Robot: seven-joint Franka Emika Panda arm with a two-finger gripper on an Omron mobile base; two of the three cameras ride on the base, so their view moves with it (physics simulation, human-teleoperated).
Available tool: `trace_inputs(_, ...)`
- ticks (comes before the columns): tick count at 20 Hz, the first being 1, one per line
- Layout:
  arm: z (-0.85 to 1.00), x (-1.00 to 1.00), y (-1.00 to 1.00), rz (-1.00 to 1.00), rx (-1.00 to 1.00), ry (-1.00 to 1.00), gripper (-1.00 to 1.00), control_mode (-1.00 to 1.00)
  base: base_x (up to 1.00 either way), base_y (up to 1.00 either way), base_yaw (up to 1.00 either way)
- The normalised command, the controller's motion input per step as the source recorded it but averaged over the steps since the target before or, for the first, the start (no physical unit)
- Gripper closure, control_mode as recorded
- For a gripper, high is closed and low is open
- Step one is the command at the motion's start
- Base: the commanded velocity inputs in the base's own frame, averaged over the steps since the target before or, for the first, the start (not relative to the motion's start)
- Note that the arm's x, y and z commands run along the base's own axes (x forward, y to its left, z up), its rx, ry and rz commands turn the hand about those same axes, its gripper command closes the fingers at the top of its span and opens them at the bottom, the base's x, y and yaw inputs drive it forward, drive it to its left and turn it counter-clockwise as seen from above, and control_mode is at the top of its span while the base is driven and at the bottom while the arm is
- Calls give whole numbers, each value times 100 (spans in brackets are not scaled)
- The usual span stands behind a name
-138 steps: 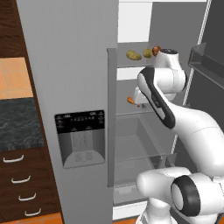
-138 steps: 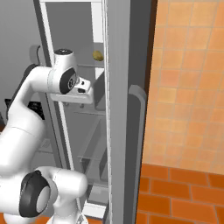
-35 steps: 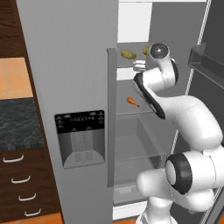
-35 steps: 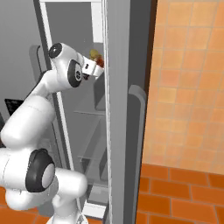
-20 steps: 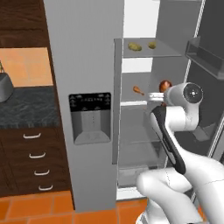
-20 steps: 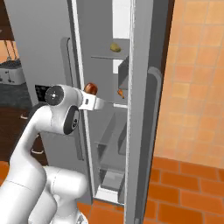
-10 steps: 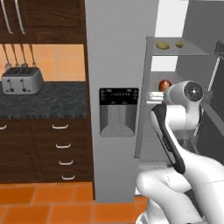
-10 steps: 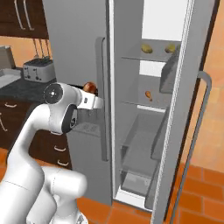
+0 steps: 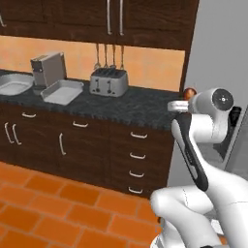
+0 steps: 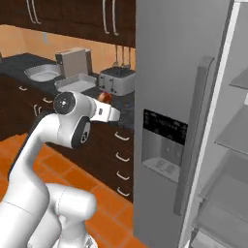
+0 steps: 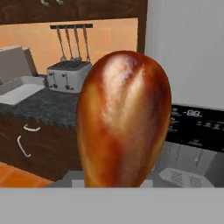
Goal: Place one potato and one chicken drumstick in each tupperware on the nearby counter, to pack two identical lunches.
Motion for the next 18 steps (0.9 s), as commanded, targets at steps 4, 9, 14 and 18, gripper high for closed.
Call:
trace_inputs(4,0,0,0,0,0,0,100,100,55,100,55)
trace_inputs(9,0,0,0,0,0,0,100,100,95,100,47)
trace_inputs(14,0,0,0,0,0,0,100,100,100,94,32)
trace_inputs(18,0,0,0,0,0,0,100,100,100,50,4)
